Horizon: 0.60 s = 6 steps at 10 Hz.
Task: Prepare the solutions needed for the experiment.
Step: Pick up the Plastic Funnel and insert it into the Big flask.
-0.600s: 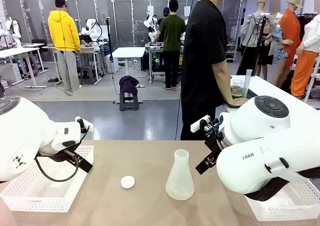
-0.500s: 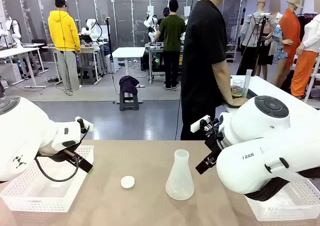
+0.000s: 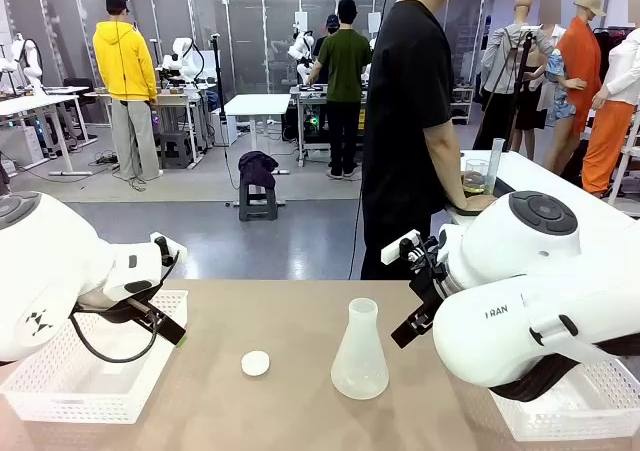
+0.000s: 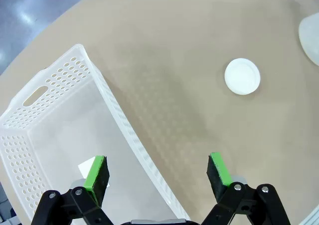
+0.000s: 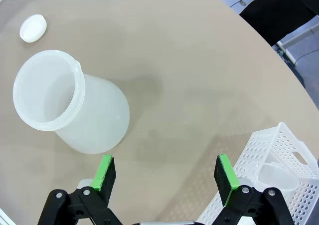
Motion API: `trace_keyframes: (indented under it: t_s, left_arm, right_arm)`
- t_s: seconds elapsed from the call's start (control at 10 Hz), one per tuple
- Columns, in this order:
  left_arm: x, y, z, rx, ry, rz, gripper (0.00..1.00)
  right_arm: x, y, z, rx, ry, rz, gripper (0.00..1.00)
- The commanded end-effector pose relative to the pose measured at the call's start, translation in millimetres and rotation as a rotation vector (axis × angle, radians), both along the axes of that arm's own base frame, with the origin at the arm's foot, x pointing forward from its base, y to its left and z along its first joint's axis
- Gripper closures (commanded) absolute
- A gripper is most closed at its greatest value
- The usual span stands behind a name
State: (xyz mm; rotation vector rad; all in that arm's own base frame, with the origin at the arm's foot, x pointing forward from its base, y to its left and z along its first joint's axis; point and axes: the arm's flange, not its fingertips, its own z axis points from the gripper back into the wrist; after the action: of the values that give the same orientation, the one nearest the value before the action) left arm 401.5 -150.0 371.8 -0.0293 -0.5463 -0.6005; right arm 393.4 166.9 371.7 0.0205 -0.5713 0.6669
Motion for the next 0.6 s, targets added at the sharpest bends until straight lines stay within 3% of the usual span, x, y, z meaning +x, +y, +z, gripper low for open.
trace_keyframes:
  t_s: [0.0, 0.5]
  left_arm:
    - [0.0, 0.1, 0.0, 0.000, 0.000, 0.000, 0.00]
    - [0.0, 0.1, 0.0, 0.000, 0.000, 0.000, 0.00]
  right_arm:
    - [0.1, -0.1, 0.0, 0.001, 0.001, -0.002, 0.00]
    - [0.1, -0.1, 0.0, 0.001, 0.001, -0.002, 0.00]
